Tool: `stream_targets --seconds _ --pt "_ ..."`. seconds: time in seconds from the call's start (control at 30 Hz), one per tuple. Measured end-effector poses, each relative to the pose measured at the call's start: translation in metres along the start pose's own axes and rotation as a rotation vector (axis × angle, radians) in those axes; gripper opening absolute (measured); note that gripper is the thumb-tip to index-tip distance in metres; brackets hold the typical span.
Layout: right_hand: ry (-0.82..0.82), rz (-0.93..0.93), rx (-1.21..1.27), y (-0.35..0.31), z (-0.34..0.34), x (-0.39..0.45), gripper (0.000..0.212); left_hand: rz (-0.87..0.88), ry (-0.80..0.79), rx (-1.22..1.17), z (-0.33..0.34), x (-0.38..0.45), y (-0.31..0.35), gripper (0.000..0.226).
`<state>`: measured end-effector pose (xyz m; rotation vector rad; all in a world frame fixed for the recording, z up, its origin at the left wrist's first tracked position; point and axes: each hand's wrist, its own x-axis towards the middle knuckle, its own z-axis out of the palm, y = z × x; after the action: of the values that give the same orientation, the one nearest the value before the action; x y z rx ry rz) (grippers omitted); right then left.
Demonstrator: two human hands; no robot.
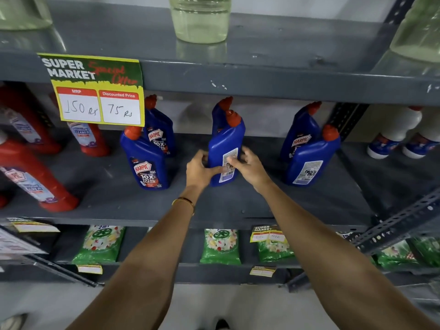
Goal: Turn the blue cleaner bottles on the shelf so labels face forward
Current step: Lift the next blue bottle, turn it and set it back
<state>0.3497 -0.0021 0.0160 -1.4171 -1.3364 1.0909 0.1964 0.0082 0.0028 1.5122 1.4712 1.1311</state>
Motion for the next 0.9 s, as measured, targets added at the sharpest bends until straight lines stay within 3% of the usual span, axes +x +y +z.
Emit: stream_targets --seconds 0.1,0.23,0.37,0.5,0.63,0.77,0.9 --pt "-0.008 -0.001 0.018 -0.003 0.009 -0.004 0.063 0.044 0.035 0.051 0.002 -0.006 0.005 0.046" --pt "0.035 0.0 0.041 -0.003 0.014 -0.004 0.083 0.112 -0.035 0.06 0.001 -0.009 0.007 0.046" --pt "0.076 0.0 0.044 -0.003 0.011 -0.003 0.085 0.096 -0.192 -0.095 -0.008 -0.007 0.007 0.042" --pt "0.049 -0.014 0.025 -0.005 0.002 -0.002 0.087 -0.095 -0.442 -0.319 -0.025 -0.001 0.001 0.038" --pt "-0.036 -0.01 0.08 -0.011 -0.005 -0.002 0.08 -0.261 -0.624 -0.391 -0.032 0.006 -0.002 0.06" --pt "-0.121 0.004 0.17 -0.015 -0.01 -0.004 0.072 -0.301 -0.786 -0.524 -0.031 0.007 -0.003 0.069" --pt "-0.159 -0.01 0.223 -0.015 -0.011 -0.005 0.068 -0.346 -0.832 -0.6 -0.023 0.004 -0.009 0.091"
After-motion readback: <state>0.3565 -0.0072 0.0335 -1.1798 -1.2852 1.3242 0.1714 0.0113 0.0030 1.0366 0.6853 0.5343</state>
